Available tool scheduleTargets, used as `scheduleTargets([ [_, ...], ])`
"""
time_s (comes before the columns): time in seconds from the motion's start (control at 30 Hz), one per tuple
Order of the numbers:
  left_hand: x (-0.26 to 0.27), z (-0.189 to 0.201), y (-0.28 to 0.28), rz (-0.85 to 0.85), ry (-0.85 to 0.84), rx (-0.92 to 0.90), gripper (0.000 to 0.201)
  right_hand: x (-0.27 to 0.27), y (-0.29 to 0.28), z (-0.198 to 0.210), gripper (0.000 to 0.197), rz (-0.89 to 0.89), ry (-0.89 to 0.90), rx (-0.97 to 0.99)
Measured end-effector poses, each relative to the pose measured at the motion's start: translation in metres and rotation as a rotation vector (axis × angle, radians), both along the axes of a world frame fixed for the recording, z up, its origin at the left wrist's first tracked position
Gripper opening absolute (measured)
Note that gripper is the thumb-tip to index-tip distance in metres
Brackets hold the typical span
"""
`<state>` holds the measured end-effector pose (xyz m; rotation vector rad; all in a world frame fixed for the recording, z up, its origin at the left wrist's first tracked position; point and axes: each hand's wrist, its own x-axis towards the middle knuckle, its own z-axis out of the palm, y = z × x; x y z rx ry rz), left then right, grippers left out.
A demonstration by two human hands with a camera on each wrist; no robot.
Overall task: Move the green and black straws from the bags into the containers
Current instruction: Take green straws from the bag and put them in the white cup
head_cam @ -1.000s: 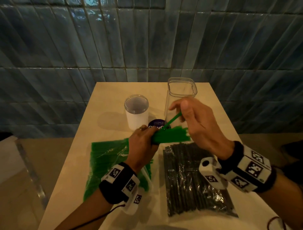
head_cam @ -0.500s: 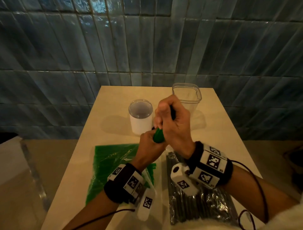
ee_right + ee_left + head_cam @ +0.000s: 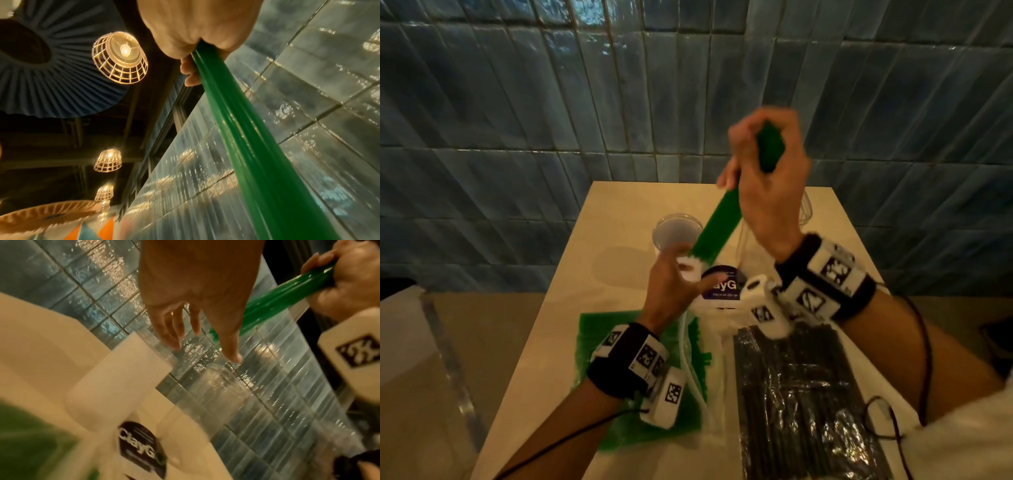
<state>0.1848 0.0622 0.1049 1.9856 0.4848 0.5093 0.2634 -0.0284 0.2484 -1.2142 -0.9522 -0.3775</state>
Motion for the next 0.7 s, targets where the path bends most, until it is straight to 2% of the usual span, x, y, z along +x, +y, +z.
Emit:
scheduleTargets([
  [0.1,0.018,0.001,0.027,0.151,-0.055,0.241,0.097,0.030,0.024,0.019,0.009,-0.063,-0.002,0.100],
  [0.2,0.041,-0.003,0.049,0.119,0.120,0.262,0.121,0.049,0.053,0.009,0.007,-0.130,-0.017,0.061],
  [0.27,0.054,-0.009,0.058,0.044,0.234,0.239,0.127,0.053,0.071,-0.013,0.005,-0.168,-0.002,-0.023],
  [0.4,0.066,-0.020,0.064,0.038,0.287,0.178,0.119,0.057,0.098,-0.066,0.013,-0.152,0.139,-0.215],
  [0.53,0.065,-0.031,0.070,0.038,0.239,0.180,0.115,0.053,0.110,-0.110,0.017,0.016,0.263,-0.646],
  [0.6,0.065,-0.031,0.071,0.041,0.214,0.199,0.110,0.051,0.107,-0.121,0.022,0.064,0.266,-0.843],
  [0.7,0.065,-0.027,0.067,0.013,0.264,0.288,0.101,0.050,0.101,-0.127,0.056,0.142,0.191,-1.070],
])
